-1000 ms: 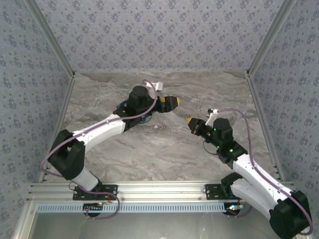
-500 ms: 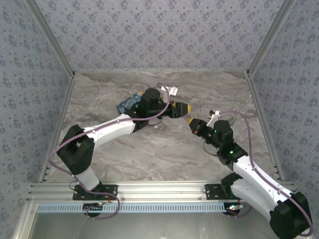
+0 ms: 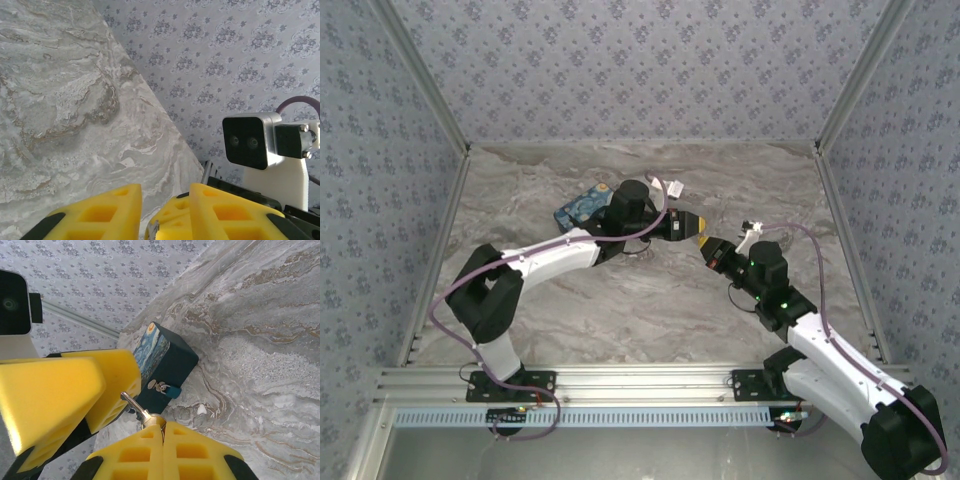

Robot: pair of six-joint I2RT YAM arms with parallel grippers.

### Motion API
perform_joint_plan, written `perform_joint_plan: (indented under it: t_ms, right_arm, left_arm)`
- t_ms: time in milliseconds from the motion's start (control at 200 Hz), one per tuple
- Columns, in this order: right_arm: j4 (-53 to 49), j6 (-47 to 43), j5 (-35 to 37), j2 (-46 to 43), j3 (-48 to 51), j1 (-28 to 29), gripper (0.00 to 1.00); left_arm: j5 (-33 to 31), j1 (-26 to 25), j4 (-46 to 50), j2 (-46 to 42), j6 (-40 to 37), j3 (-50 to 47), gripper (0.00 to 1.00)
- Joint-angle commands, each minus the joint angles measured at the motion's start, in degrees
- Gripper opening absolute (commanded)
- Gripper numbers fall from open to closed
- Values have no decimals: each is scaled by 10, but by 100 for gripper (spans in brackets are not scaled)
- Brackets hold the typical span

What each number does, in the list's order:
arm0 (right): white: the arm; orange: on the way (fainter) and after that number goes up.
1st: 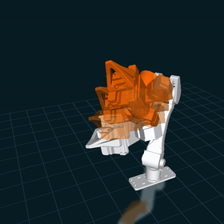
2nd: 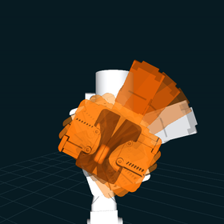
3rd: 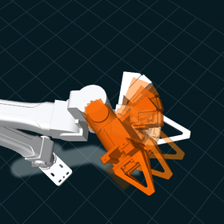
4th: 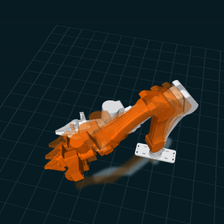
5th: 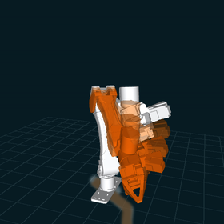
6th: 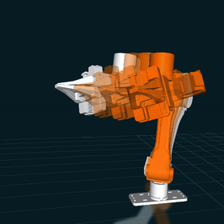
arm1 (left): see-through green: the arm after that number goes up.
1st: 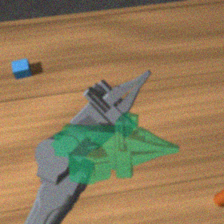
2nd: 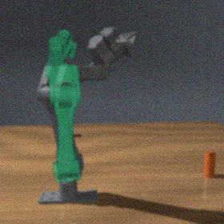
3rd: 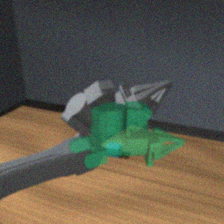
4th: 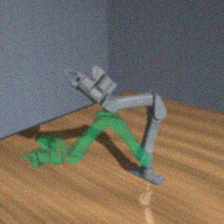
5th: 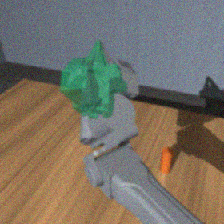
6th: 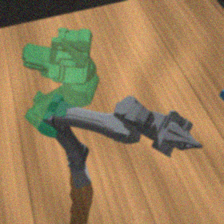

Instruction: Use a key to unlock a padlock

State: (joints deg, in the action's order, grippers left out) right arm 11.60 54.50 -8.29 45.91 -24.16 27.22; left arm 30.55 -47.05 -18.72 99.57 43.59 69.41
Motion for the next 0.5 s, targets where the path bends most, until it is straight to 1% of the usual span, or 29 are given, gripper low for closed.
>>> perform_joint_plan:
  t_ms: [0, 145, 380, 495]
  right_arm:
    - [15, 7, 12, 2, -15, -3, 0]
    - [19, 8, 10, 9, -21, -4, 0]
    - [22, 11, 16, 10, -25, -5, 0]
    - [24, 15, 19, 11, -25, -5, 0]
  left_arm:
    - [21, -5, -15, 9, -1, 22, 27]
    - [22, -5, 3, 10, -15, 30, 27]
    - [22, -7, 6, 14, -16, 30, 27]
    - [22, -9, 9, 16, -19, 31, 25]
